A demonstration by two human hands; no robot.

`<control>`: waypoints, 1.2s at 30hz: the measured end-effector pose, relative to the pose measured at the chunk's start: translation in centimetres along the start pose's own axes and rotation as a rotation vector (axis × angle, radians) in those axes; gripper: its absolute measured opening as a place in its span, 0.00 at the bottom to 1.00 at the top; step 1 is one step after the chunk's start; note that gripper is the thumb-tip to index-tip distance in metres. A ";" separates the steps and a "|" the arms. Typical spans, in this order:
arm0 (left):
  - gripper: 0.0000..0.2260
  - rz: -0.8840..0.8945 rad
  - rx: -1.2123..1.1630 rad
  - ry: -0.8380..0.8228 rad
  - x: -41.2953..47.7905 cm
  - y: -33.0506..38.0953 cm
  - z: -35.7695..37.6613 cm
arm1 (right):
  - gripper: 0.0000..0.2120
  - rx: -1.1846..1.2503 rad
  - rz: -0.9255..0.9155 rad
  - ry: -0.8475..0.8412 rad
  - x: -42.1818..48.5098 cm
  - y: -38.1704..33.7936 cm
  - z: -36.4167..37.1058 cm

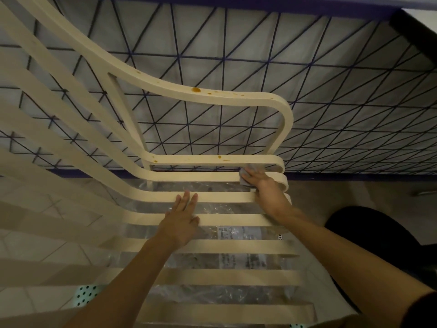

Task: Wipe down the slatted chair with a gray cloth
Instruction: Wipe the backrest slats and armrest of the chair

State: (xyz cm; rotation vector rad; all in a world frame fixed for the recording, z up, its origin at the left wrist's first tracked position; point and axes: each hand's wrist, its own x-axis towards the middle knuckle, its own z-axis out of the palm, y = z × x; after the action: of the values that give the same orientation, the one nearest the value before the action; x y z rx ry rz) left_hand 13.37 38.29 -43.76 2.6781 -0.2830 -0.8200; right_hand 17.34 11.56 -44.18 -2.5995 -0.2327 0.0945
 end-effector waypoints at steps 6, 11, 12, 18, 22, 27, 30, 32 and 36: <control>0.28 0.011 -0.017 0.032 0.1 -0.1 0.2 | 0.34 -0.087 -0.104 0.027 2.1 -3.7 2.7; 0.29 -0.006 -0.065 0.053 0.1 0.0 0.1 | 0.34 -0.113 -0.157 0.040 3.6 -6.3 5.7; 0.29 -0.007 -0.068 0.056 0.1 0.0 0.0 | 0.35 -0.097 -0.170 0.050 3.9 -6.9 6.3; 0.29 -0.004 -0.045 0.091 -0.1 -0.3 0.3 | 0.20 0.161 -0.061 0.017 6.1 -10.6 6.6; 0.31 -0.018 -0.055 0.159 0.1 -0.1 -0.5 | 0.17 0.275 0.018 0.156 5.9 -10.1 3.9; 0.29 0.035 -0.007 0.261 1.3 0.4 -1.8 | 0.24 0.402 0.027 0.150 3.2 -6.1 -1.0; 0.29 0.044 -0.038 0.297 1.9 0.9 -1.9 | 0.21 0.267 -0.008 0.054 1.4 -2.6 -2.4; 0.28 0.036 -0.031 0.267 2.1 1.2 -1.3 | 0.24 0.152 0.009 0.002 0.2 -0.6 -1.5; 0.29 0.000 0.058 0.172 1.9 1.4 0.6 | 0.31 -0.012 -0.046 0.089 0.0 -0.4 2.4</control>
State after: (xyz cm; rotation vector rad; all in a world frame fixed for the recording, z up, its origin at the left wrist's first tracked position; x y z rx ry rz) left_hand 14.41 36.28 -44.69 2.7805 -0.2681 -0.5846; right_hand 16.96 13.12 -46.02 -2.6016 -0.2614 -0.0392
